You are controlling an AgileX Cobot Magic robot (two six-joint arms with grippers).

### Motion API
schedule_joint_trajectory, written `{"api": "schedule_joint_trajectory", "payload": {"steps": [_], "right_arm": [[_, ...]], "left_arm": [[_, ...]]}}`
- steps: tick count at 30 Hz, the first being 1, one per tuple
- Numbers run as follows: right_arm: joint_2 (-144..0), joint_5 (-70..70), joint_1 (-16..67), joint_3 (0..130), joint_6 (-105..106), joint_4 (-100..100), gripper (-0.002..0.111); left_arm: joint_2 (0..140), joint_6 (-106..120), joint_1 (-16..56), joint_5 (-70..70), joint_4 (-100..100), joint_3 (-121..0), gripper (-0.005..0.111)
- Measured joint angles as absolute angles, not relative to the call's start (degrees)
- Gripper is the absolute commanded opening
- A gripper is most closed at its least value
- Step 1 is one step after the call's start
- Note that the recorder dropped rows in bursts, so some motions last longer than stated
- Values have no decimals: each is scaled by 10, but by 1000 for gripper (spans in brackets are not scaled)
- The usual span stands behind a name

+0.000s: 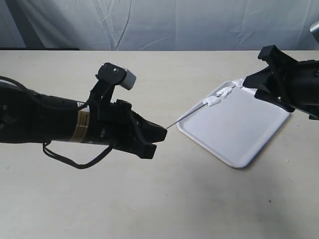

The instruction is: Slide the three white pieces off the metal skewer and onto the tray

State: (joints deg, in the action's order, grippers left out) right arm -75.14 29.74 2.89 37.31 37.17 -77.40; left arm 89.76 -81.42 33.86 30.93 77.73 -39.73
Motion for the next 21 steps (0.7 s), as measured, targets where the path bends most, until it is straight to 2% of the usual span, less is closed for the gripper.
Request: {"api": "schedule_joint_trajectory", "payload": {"steps": [15, 21], "right_arm": [[-743, 308, 29, 372, 402, -824, 38], [-736, 303, 29, 323, 380, -838, 38]], "left_arm": [[886, -696, 339, 327, 668, -375, 0], [886, -673, 339, 319, 635, -375, 0]]}}
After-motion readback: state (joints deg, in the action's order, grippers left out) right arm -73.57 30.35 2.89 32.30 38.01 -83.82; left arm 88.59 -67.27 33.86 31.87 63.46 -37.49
